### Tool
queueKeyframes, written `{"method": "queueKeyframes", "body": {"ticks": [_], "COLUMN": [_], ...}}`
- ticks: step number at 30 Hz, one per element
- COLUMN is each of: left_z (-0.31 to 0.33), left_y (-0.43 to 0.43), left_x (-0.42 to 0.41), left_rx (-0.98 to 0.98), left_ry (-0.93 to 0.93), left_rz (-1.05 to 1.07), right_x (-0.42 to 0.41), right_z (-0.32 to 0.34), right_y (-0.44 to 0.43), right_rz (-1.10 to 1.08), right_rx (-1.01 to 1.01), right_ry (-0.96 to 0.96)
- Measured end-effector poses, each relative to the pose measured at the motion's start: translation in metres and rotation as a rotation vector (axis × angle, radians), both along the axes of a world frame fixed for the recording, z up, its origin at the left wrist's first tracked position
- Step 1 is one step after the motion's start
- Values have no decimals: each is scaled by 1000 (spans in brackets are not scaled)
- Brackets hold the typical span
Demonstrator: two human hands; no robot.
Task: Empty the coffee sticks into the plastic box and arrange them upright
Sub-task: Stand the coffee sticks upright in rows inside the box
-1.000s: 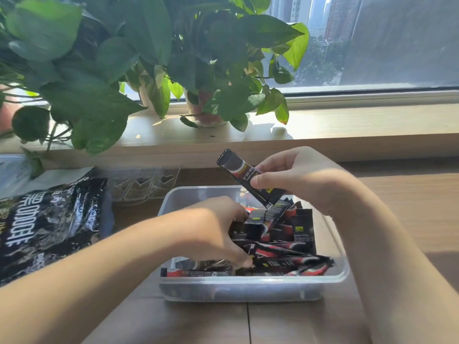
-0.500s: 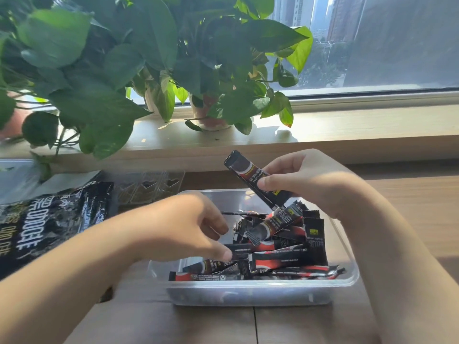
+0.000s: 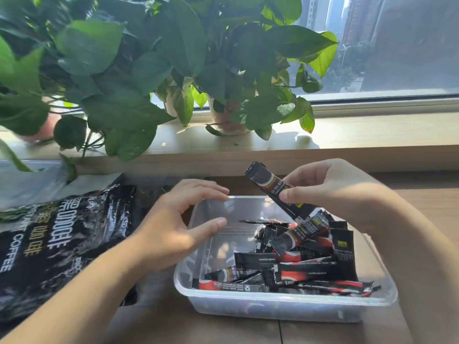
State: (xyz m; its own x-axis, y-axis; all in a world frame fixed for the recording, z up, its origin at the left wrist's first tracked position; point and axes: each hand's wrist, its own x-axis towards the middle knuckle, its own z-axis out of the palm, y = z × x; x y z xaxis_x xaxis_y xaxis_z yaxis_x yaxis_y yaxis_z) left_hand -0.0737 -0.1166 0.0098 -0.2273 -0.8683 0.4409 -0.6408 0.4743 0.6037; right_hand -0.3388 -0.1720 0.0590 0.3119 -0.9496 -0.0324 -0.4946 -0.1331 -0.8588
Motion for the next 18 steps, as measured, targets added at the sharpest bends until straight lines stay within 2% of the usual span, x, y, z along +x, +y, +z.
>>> {"method": "queueKeyframes", "body": {"ticks": [5, 12, 18], "left_z": [-7, -19, -24], "left_y": [4, 7, 10], "left_x": [0, -5, -11], "left_rx": [187, 139, 134], "left_ry": [94, 285, 398], "left_rz": [34, 51, -13], "right_x": [2, 15, 47], "right_z": [3, 18, 30], "right_y": [3, 21, 54], "right_rz": [-22, -62, 41], "right_rx": [0, -91, -100], "right_ry": [31, 242, 464]}}
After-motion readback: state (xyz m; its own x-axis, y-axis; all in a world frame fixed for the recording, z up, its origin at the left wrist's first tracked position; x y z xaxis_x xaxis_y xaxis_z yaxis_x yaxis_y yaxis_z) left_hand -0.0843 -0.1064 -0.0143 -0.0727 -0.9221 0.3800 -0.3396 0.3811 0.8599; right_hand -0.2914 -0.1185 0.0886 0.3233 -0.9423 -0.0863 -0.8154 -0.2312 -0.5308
